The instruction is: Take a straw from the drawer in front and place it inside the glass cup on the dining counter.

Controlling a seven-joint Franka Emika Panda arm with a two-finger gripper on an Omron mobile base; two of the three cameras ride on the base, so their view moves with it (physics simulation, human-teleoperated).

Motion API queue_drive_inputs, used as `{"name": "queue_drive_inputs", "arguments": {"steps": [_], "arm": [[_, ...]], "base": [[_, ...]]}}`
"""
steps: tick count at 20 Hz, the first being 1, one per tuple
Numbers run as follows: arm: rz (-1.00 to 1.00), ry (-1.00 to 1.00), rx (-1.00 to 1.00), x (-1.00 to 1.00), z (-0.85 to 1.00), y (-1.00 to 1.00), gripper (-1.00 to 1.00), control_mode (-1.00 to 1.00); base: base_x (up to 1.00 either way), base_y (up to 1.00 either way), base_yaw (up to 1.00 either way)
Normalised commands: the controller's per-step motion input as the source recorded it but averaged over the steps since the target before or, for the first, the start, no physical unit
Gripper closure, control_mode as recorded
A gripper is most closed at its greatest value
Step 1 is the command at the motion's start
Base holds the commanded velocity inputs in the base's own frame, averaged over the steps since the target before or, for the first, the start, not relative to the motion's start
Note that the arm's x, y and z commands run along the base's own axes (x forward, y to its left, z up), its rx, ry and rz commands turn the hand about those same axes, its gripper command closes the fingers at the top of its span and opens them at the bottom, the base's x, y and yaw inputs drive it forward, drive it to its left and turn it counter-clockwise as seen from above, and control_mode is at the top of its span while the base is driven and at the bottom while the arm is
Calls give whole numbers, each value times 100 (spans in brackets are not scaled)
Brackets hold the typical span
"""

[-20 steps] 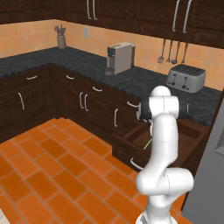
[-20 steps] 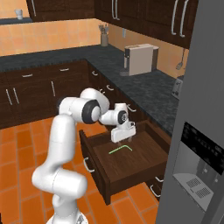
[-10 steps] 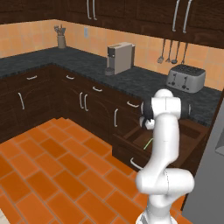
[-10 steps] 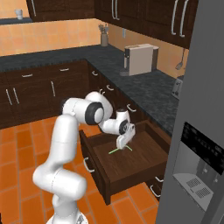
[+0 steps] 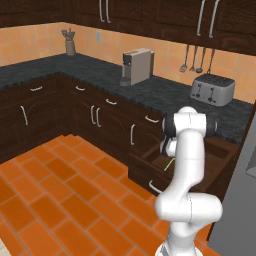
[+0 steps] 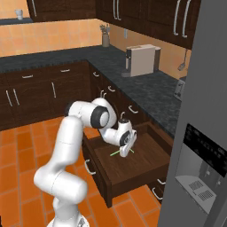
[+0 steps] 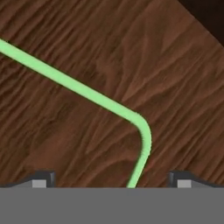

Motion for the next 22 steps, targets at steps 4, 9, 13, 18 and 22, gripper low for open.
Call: {"name": "queue_drive_inputs", "arguments": {"steps": [4, 9, 13, 18, 22], "arm": [[0, 2, 1, 57, -11, 0, -100, -100], [0, 6, 1, 49, -20, -5, -100, -100], [0, 2, 2, -8, -49, -5, 100, -100], [0, 1, 6, -47, -56, 0, 100, -100], [-5, 1, 11, -62, -28, 0, 100, -100]], "base": [[0, 0, 0], [0, 0, 0], [0, 0, 0], [0, 0, 0], [0, 0, 0]]}}
